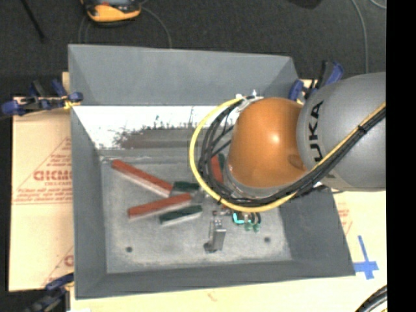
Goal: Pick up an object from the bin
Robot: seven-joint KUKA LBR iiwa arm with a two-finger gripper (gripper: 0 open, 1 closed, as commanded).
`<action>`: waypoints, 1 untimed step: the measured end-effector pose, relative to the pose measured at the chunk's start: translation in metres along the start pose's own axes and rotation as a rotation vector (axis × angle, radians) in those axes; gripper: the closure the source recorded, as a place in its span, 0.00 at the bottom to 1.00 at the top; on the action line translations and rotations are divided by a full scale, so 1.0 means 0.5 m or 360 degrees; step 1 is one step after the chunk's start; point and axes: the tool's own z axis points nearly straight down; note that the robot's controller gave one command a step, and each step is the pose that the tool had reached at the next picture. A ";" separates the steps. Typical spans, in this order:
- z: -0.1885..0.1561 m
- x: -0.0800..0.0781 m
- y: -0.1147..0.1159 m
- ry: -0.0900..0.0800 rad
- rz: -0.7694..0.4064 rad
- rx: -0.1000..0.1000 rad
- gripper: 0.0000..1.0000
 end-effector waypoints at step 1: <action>-0.007 -0.004 -0.001 -0.0012 0.0004 -0.0001 0.00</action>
Offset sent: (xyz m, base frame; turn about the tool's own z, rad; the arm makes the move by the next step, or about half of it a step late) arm 0.0496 0.0385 -0.1199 -0.0433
